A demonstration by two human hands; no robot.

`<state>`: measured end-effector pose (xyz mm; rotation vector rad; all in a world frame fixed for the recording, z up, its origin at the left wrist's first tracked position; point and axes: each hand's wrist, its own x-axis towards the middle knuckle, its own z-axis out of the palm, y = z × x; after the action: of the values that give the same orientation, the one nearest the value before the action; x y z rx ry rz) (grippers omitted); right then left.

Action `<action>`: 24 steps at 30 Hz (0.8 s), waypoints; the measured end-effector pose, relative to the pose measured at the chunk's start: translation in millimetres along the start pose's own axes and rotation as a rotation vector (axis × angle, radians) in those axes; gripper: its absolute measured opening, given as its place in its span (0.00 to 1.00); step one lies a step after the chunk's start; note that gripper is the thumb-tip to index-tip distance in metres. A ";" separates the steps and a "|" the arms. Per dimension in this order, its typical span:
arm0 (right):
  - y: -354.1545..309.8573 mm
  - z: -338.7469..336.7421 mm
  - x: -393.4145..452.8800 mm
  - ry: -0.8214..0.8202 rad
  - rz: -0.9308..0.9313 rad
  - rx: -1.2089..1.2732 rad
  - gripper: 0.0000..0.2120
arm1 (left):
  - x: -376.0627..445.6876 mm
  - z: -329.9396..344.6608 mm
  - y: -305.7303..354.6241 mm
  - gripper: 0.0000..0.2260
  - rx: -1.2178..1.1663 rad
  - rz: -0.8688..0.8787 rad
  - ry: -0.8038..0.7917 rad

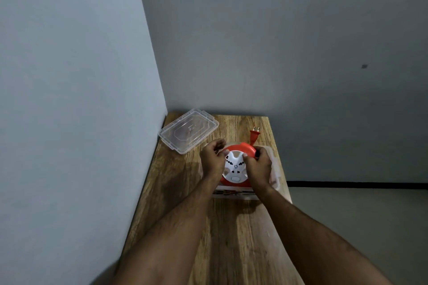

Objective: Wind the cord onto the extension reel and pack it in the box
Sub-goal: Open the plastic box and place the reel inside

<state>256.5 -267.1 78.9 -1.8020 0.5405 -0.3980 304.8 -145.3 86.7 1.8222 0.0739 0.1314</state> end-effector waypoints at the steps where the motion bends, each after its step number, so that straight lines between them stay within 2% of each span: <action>1: 2.2 1.2 0.7 -0.022 0.024 -0.021 0.10 | -1.4 -0.2 -3.3 0.16 0.023 -0.008 0.003; 5: 7.7 6.2 2.9 -0.080 0.045 -0.142 0.10 | 0.7 0.7 -8.5 0.11 0.113 -0.027 0.022; 9: 17.3 8.7 11.5 -0.112 0.186 -0.192 0.10 | 3.6 1.7 -11.4 0.12 0.182 -0.026 -0.036; 11: 24.9 11.3 17.2 -0.090 0.248 -0.222 0.15 | 3.4 1.1 -12.2 0.12 0.219 -0.025 -0.050; 16: 23.7 16.3 19.1 -0.035 0.298 -0.331 0.12 | -3.5 3.8 -13.5 0.06 0.374 -0.068 -0.104; 20: 11.9 11.0 13.3 -0.024 0.295 -0.372 0.12 | -5.4 7.6 -14.9 0.17 0.510 -0.170 -0.184; 24: -3.1 0.3 1.6 -0.075 0.278 -0.508 0.07 | -6.0 8.4 -11.0 0.15 0.521 -0.121 -0.127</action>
<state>258.5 -267.0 81.8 -2.1727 0.8841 0.0044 300.1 -151.4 73.7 2.3341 0.1384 -0.1003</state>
